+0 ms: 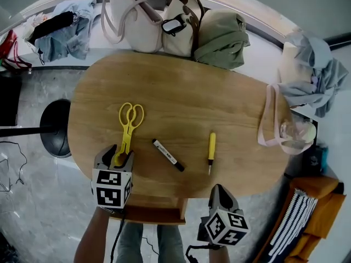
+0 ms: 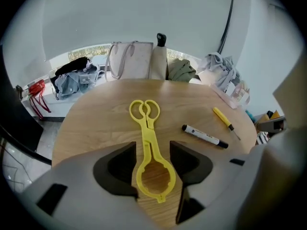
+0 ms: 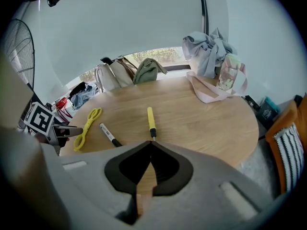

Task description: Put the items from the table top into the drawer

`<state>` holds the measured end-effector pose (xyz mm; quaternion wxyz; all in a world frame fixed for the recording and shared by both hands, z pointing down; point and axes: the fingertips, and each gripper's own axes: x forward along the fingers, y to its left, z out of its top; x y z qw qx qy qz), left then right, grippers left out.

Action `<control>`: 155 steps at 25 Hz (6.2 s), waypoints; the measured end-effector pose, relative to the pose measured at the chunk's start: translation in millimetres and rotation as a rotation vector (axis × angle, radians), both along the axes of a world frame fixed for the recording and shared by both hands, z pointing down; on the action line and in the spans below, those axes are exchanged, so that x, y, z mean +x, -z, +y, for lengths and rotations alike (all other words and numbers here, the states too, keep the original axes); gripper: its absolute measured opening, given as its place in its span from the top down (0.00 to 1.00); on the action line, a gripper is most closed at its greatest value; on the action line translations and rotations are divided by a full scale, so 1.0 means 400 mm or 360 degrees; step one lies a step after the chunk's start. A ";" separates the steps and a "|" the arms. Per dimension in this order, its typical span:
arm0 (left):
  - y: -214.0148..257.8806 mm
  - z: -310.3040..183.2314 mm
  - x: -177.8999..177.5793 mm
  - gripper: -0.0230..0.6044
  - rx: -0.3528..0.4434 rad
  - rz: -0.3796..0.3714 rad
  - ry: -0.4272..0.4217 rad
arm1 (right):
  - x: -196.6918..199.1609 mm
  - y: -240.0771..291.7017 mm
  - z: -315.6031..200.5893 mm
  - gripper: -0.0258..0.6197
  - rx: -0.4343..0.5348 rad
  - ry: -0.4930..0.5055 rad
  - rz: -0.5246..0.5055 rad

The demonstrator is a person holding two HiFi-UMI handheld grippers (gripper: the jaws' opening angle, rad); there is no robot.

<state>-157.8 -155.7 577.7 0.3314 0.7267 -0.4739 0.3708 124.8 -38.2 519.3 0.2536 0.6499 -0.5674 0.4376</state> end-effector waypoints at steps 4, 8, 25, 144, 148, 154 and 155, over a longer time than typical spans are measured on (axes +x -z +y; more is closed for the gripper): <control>-0.025 -0.023 0.000 0.62 -0.0008 -0.0103 -0.0039 | 0.008 -0.010 -0.003 0.95 -0.0008 -0.0019 -0.0014; -0.045 -0.041 0.008 0.62 -0.0044 -0.0137 -0.0054 | 0.014 -0.018 -0.002 0.95 -0.0024 -0.0020 -0.0016; -0.076 -0.079 0.003 0.66 -0.0135 -0.0144 -0.0043 | 0.019 -0.040 -0.010 0.95 -0.0052 -0.0023 -0.0038; 0.112 0.402 0.202 0.65 -0.0095 -0.0294 -0.1791 | -0.012 0.074 0.583 0.95 0.0051 -0.0759 -0.0090; 0.122 0.325 0.244 0.65 -0.0081 -0.0265 -0.1750 | 0.023 0.071 0.543 0.95 0.0044 -0.0731 -0.0093; 0.086 0.219 0.313 0.65 -0.0015 -0.0351 -0.1847 | 0.087 0.045 0.480 0.95 0.0008 -0.0679 -0.0089; 0.077 0.209 0.321 0.65 -0.0017 -0.0362 -0.1865 | 0.097 0.039 0.473 0.95 -0.0004 -0.0673 -0.0091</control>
